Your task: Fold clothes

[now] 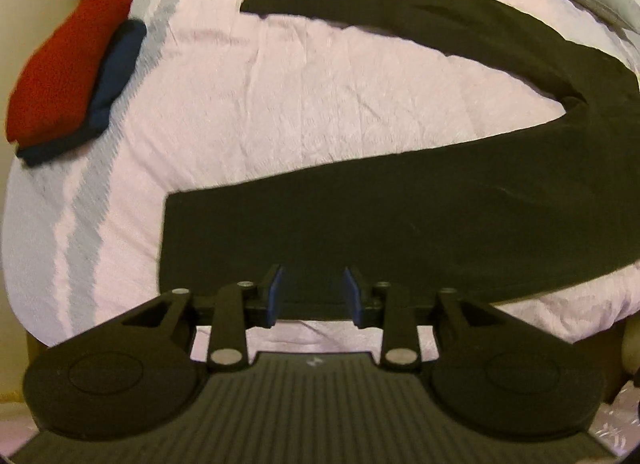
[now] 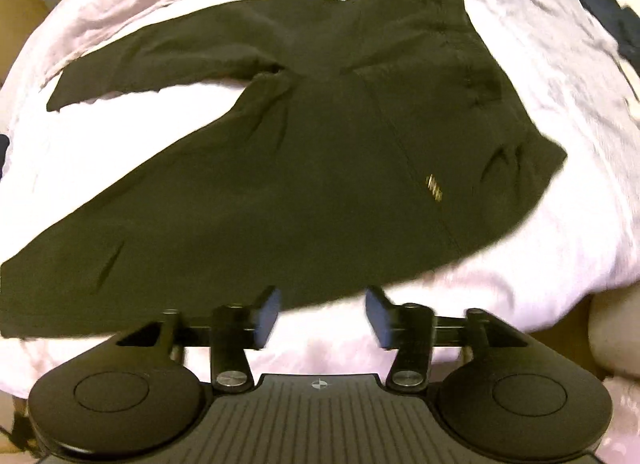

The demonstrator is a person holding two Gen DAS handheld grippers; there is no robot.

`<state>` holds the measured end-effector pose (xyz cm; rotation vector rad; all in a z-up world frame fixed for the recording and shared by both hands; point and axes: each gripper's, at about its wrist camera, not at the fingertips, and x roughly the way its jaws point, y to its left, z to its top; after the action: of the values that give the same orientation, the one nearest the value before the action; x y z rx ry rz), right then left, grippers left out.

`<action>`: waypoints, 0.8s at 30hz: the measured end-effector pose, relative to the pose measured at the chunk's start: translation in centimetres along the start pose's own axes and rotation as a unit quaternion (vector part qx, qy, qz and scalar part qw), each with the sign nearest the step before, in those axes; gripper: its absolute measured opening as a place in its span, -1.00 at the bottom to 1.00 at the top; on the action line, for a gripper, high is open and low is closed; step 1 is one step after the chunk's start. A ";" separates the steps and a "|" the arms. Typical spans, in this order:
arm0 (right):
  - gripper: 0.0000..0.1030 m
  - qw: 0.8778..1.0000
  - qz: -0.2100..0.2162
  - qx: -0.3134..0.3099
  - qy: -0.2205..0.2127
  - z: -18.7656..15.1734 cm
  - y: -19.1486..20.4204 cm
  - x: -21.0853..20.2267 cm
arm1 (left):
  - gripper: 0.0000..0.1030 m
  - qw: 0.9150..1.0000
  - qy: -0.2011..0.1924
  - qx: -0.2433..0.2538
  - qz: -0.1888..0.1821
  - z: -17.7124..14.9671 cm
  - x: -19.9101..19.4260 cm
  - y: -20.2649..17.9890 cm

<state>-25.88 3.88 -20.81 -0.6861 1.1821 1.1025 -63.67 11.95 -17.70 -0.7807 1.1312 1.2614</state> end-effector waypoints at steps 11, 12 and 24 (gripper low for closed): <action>0.08 0.999 0.005 0.032 -0.031 -2.6 4.8 -4.8 | -0.38 0.997 -0.070 0.033 -0.001 0.7 -5.0 1.1; 0.08 0.999 0.004 0.031 -0.033 -2.6 5.1 -5.0 | -0.38 0.997 -0.074 0.033 -0.003 0.7 -5.2 1.3; 0.08 0.998 -0.021 0.044 -0.040 -4.1 6.5 -7.5 | -0.35 0.996 -0.074 0.043 -0.015 0.6 -6.6 2.8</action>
<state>-33.45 0.25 -14.08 -0.5921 1.1360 1.0277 -65.86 10.96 -10.95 -0.6274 1.0430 1.2158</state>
